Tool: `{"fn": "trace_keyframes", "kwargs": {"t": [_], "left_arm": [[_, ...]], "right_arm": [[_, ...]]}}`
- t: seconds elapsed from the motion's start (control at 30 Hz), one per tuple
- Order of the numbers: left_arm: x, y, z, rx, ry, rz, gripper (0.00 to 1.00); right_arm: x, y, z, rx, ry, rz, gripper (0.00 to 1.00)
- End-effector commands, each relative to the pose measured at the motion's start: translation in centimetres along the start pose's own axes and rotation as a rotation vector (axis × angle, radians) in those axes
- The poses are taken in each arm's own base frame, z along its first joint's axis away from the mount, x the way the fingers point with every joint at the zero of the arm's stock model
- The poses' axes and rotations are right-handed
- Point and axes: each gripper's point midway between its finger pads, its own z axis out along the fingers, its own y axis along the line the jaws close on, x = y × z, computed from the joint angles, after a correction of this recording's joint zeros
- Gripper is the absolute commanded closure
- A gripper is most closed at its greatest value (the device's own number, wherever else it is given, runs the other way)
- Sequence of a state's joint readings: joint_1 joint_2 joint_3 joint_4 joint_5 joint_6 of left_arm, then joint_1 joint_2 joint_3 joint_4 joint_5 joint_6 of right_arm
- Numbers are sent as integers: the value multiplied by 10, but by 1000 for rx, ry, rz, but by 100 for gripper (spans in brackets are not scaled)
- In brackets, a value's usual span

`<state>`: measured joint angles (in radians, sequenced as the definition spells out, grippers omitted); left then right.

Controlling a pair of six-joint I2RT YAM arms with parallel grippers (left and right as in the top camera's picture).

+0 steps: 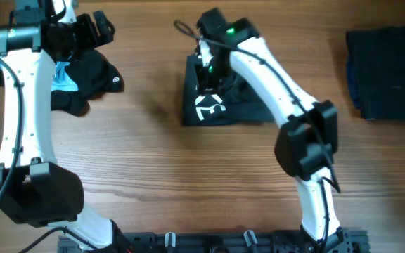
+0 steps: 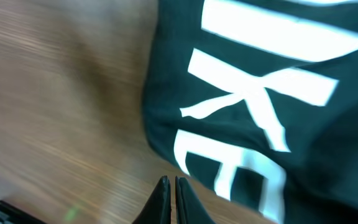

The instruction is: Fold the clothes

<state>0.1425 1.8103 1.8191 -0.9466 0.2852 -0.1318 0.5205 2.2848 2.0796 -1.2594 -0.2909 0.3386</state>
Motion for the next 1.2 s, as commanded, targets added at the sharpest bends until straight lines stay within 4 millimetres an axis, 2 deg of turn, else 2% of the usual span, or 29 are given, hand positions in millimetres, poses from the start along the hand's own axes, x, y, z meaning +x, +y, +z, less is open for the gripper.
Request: {"fn": "trace_keyframes", "kwargs": {"t": [0.0, 0.13, 0.37, 0.47, 0.67, 0.8, 0.9, 1.0, 1.17], "left_arm": [[-2, 11, 0, -9, -3, 0, 0], [-7, 22, -3, -21, -20, -18, 0], [-10, 29, -5, -30, -30, -29, 0], [-12, 29, -5, -29, -37, -27, 0], [-16, 28, -5, -26, -52, -22, 0], [-16, 28, -5, -26, -53, -22, 0], [-16, 28, -5, -26, -54, -21, 0], [-17, 28, -5, -25, -55, -21, 0], [-16, 27, -5, -24, -54, -20, 0]], "right_arm": [[7, -12, 44, 31, 53, 106, 96], [18, -26, 70, 62, 73, 203, 96], [77, -81, 107, 227, 212, 399, 96], [83, -106, 113, 252, 219, 439, 96], [50, -182, 102, 311, 90, 445, 96], [17, -227, 90, 272, -19, 379, 96], [1, -259, 79, 244, -87, 361, 96], [-4, -262, 74, 144, -98, 365, 96], [12, -243, 78, 92, -18, 328, 96]]}}
